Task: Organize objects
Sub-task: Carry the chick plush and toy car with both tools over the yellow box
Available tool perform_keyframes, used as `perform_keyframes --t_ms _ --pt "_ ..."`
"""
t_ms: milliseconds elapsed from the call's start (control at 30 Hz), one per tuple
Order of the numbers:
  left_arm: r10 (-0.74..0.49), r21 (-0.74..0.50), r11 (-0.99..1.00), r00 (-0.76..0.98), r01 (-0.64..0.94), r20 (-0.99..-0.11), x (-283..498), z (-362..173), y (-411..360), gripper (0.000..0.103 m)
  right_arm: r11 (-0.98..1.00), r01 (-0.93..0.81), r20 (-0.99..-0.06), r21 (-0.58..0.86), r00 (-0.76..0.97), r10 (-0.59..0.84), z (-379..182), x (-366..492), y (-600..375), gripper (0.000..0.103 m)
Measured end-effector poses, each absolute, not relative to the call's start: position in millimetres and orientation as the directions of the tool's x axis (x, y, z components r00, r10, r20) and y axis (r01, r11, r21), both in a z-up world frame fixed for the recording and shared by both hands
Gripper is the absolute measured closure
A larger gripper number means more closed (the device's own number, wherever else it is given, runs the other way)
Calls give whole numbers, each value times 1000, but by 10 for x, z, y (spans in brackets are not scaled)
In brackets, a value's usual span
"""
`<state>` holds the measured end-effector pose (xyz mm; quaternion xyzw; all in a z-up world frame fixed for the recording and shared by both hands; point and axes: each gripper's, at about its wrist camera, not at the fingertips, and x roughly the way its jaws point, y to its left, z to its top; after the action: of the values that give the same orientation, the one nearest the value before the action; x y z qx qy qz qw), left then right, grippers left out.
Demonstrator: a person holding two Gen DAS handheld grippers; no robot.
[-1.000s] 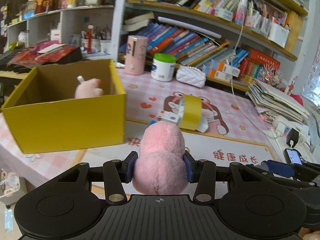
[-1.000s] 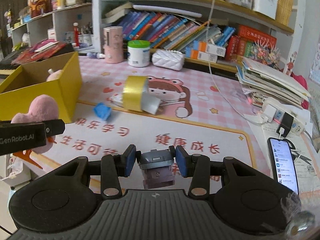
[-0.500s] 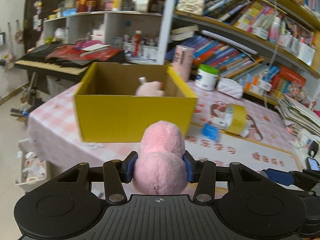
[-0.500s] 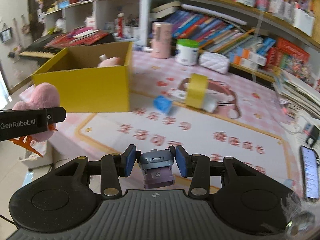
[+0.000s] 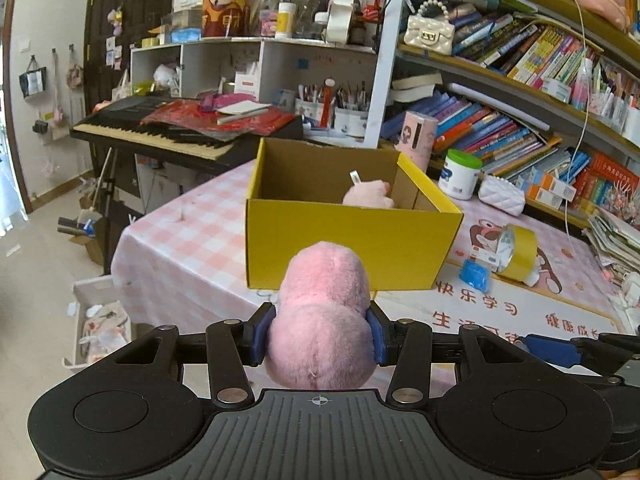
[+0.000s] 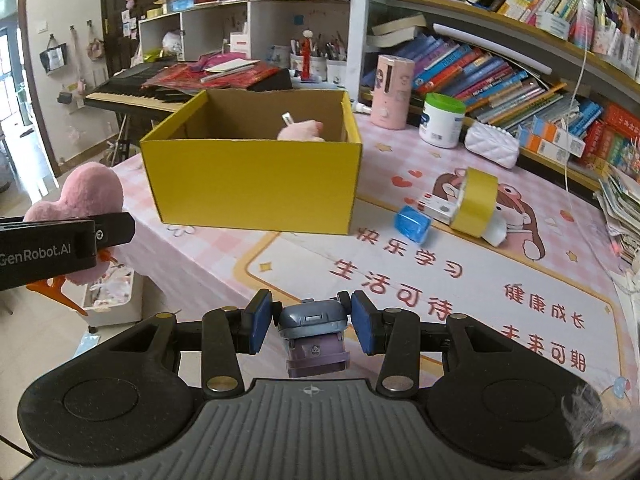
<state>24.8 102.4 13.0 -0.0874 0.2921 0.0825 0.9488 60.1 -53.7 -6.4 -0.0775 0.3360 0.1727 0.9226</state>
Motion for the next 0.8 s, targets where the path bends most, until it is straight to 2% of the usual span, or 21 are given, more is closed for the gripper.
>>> perform_keyframes --t_ms 400,800 --pt "89 -143 970 835 -196 -544 258 211 1159 57 921 -390 -618 -22 729 294 49 594 -378 63" --pt "192 -110 959 888 -260 -417 1055 580 1270 57 884 -467 -429 -14 801 417 591 1595 -137 62"
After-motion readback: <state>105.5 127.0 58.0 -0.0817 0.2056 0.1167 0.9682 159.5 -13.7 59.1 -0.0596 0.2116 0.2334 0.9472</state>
